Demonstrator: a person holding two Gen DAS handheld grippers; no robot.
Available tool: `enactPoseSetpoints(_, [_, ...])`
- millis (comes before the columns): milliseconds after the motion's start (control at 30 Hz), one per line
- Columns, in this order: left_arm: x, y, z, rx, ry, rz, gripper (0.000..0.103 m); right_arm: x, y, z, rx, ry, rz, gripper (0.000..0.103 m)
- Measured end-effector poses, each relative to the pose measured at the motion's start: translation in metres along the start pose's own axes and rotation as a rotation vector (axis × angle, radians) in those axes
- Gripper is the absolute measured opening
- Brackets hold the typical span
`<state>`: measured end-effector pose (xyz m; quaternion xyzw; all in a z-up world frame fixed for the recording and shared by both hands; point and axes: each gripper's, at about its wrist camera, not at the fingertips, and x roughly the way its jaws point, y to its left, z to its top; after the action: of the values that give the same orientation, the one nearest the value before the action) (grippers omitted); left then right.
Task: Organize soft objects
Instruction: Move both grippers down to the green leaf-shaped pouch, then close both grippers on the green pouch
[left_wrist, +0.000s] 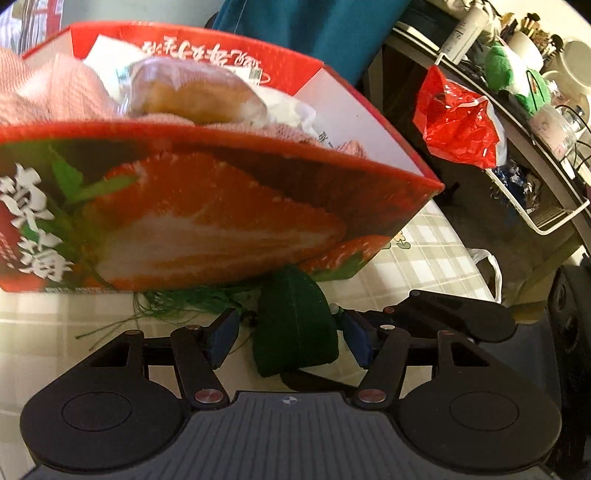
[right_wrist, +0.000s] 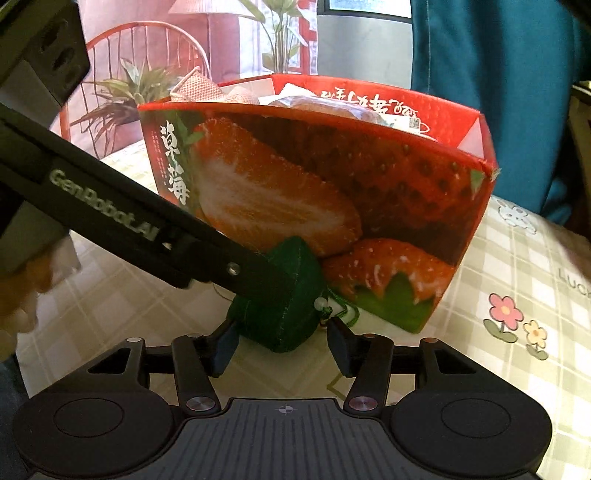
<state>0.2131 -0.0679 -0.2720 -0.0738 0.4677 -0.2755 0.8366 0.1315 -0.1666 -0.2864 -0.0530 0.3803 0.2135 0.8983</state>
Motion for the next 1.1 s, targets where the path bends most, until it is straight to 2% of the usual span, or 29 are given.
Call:
enactPoseSetpoints(67, [0.007,0.002,-0.001,-0.007,0.009,-0.001,0.064,0.000,-0.001,-0.002,0.000,-0.005,0.010,0.050])
enactPoseSetpoints(133, [0.012,0.001,-0.002,-0.006,0.017,-0.004,0.051,0.001,-0.001,-0.003,-0.008,-0.006,0.017,0.049])
enactPoseSetpoints(233, [0.011,-0.001,-0.003,0.003,0.000,-0.002,0.048,0.001,-0.001,-0.003,0.003,-0.008,0.025,0.048])
enactPoseSetpoints(400, [-0.011,-0.004,-0.002,-0.004,-0.040,0.002,0.048,-0.007,0.002,0.003,0.047,-0.040,0.034,0.048])
enactPoseSetpoints(667, [-0.056,-0.022,0.016,0.022,-0.138,0.006,0.048,-0.039,0.008,0.029,0.038,-0.120,0.046,0.047])
enactPoseSetpoints(867, [-0.092,-0.032,0.035,0.026,-0.224,-0.040,0.048,-0.071,0.009,0.055,0.005,-0.202,0.038,0.047])
enactPoseSetpoints(1100, [-0.138,-0.052,0.063,0.071,-0.358,-0.067,0.048,-0.108,0.012,0.095,-0.050,-0.326,0.018,0.047])
